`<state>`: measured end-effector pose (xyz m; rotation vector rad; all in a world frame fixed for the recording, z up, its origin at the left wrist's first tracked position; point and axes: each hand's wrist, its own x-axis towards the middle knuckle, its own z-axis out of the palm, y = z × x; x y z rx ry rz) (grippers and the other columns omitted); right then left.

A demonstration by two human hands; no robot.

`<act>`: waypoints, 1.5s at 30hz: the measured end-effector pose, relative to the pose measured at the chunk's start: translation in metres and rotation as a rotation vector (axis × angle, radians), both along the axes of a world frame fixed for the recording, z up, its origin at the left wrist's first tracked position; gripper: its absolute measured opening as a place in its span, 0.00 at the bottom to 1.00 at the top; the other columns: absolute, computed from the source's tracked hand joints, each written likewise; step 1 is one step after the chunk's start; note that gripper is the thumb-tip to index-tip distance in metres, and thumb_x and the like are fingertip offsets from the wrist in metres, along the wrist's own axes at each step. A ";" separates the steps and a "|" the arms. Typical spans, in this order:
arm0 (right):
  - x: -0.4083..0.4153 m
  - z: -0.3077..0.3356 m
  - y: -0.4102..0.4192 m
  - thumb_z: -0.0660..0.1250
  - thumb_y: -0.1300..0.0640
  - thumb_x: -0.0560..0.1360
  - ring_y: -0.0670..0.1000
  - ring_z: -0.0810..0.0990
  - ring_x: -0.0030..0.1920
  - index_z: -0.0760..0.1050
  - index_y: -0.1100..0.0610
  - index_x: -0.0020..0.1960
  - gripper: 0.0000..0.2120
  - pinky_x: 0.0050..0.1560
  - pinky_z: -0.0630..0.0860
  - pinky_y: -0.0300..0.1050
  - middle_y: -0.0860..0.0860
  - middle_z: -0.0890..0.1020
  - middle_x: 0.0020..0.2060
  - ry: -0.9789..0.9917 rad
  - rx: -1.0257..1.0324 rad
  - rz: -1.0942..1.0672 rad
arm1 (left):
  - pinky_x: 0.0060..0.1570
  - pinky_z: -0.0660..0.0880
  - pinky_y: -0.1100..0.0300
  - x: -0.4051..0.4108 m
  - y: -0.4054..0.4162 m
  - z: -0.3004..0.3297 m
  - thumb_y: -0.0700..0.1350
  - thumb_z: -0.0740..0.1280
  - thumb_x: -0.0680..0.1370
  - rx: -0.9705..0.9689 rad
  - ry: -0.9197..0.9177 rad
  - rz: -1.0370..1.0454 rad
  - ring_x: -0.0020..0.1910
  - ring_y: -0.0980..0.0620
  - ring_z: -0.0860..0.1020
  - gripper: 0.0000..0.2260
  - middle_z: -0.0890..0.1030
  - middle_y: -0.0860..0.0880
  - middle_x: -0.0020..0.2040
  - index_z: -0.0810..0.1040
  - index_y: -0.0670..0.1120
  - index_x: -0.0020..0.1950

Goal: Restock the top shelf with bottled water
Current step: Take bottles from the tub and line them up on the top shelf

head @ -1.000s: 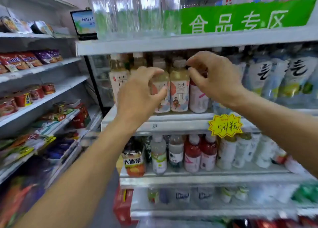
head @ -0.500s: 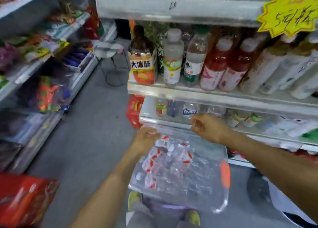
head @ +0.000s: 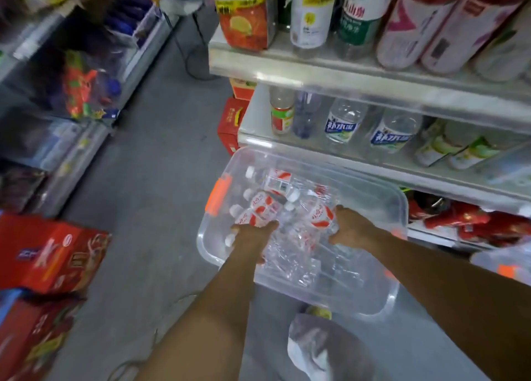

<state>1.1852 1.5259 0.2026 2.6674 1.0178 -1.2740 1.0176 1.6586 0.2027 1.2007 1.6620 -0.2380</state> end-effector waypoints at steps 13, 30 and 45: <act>0.011 0.046 -0.008 0.78 0.48 0.67 0.52 0.76 0.48 0.69 0.53 0.53 0.23 0.46 0.70 0.43 0.49 0.77 0.48 -0.010 0.244 -0.015 | 0.34 0.77 0.57 -0.004 -0.003 0.042 0.47 0.79 0.64 -0.144 -0.339 0.249 0.40 0.45 0.80 0.33 0.79 0.42 0.49 0.71 0.38 0.64; 0.006 0.340 0.032 0.82 0.56 0.64 0.40 0.80 0.44 0.71 0.49 0.49 0.23 0.42 0.73 0.27 0.45 0.83 0.46 -0.006 1.179 -0.310 | 0.53 0.79 0.42 0.034 0.029 0.327 0.59 0.77 0.68 0.502 -0.972 -0.147 0.56 0.41 0.81 0.29 0.81 0.45 0.57 0.73 0.48 0.63; 0.031 0.585 0.038 0.81 0.46 0.62 0.60 0.81 0.47 0.72 0.61 0.51 0.28 0.47 0.78 0.53 0.60 0.82 0.46 -0.491 1.619 -0.396 | 0.48 0.77 0.58 0.088 0.047 0.533 0.51 0.73 0.74 0.764 -1.360 -0.507 0.47 0.63 0.82 0.18 0.84 0.59 0.50 0.74 0.55 0.61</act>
